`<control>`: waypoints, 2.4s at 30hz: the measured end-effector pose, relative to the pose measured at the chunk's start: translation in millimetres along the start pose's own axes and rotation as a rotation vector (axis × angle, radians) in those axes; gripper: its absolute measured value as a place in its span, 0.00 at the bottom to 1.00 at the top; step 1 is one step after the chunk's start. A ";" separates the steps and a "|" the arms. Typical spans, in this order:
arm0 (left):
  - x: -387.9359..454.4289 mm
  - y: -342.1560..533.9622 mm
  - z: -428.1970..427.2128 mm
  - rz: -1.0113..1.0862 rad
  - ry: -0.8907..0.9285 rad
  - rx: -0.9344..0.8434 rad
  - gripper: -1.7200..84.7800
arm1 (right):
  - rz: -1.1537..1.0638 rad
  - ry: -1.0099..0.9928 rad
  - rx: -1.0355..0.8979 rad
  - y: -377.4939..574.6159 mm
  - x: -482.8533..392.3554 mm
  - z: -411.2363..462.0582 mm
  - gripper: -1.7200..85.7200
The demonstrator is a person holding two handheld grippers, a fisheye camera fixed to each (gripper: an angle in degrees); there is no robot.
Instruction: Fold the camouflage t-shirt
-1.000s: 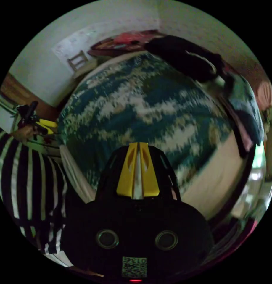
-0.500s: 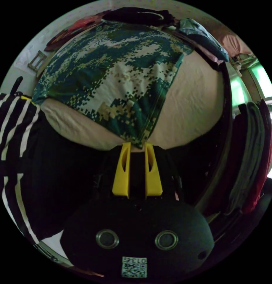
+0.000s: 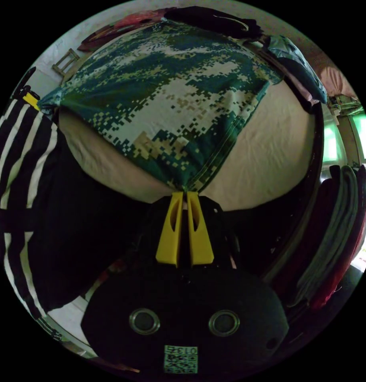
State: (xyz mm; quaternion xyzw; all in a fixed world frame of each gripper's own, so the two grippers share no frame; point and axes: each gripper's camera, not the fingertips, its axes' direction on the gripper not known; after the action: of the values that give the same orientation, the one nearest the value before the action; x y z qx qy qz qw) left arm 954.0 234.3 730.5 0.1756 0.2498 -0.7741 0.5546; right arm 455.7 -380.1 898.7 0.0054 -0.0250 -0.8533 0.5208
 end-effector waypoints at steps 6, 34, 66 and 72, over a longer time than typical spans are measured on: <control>16.6 -34.7 -17.4 0.046 -0.035 -0.079 0.03 | 0.001 -0.031 0.028 25.1 15.4 -5.8 0.03; -26.1 -171.1 -90.7 -0.489 -0.224 0.317 0.16 | 0.385 -0.138 0.187 -11.6 195.9 15.1 0.09; 27.9 -194.8 -0.7 0.036 -0.344 -0.067 0.03 | 0.534 -0.175 0.039 -48.9 126.5 35.6 0.05; 33.2 -203.6 0.5 0.067 -0.309 -0.135 0.03 | 0.496 -0.186 0.022 -54.6 121.5 7.9 0.04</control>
State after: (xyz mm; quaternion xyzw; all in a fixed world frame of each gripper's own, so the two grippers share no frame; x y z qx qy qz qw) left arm 750.6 261.4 751.7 0.0250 0.2068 -0.7544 0.6226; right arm 351.3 -462.9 906.0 -0.0736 -0.0826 -0.6960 0.7095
